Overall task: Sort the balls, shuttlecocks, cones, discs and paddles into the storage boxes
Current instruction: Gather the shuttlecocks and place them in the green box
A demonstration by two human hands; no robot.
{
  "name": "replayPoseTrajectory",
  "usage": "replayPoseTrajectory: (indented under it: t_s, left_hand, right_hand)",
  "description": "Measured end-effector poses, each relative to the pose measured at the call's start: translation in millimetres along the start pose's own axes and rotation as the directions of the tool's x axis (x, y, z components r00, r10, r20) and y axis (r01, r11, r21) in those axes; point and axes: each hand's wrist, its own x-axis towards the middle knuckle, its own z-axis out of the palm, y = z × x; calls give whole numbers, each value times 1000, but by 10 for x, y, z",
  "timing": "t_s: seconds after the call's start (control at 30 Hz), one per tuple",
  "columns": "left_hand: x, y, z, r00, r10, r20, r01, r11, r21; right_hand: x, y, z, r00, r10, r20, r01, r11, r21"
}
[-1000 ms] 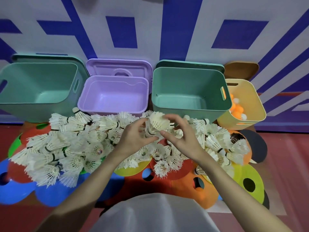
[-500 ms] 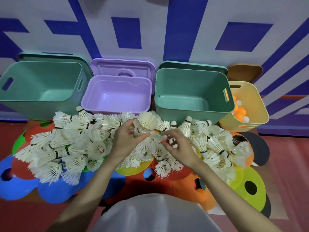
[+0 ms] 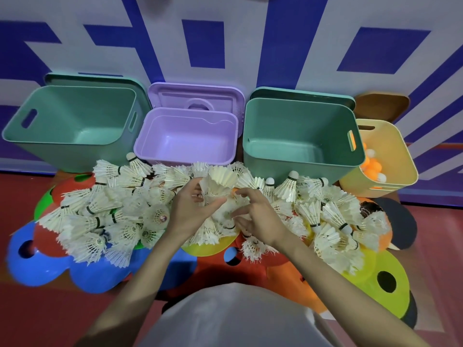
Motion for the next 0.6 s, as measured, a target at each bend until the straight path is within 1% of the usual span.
replayPoseTrajectory:
  t_s: [0.1,0.2,0.3,0.37,0.4,0.43,0.47,0.53,0.6]
  left_hand:
    - [6,-3,-27,1000,-18,-12,18,1000,-17]
    - [19,11,-46,1000,-20,-18,20,1000,-24]
    - [26,-8,-41,1000,-12,10,12,1000,-9]
    - [30,-10,-22,999,-12,40,11,1000,5]
    - [33,-8,-13,998,-15,56,14,1000,14]
    - [32,13,-6,997,-21,75,20,1000,22]
    - [25,33,4,995,-21,95,18,999,30]
    - [12,62,33,992,-7,129,2,999,38]
    - [0,107,69,990,7,143,-12,999,38]
  right_hand:
    - [-16,-40,-137,979,92,-184,-62,985,161]
    - [-45,-126,-365,905,208,-370,-110,957,267]
    - [-67,-208,-593,790,250,-560,-61,941,333]
    - [-46,-277,-700,718,266,-643,8,921,390]
    - [-29,-315,-744,697,263,-667,47,912,408]
    - [-13,-345,-776,693,246,-678,82,907,413]
    - [0,-368,-800,706,215,-675,111,907,406]
    - [20,-381,-810,777,139,-614,136,915,379]
    - [48,-365,-775,855,80,-512,121,930,347]
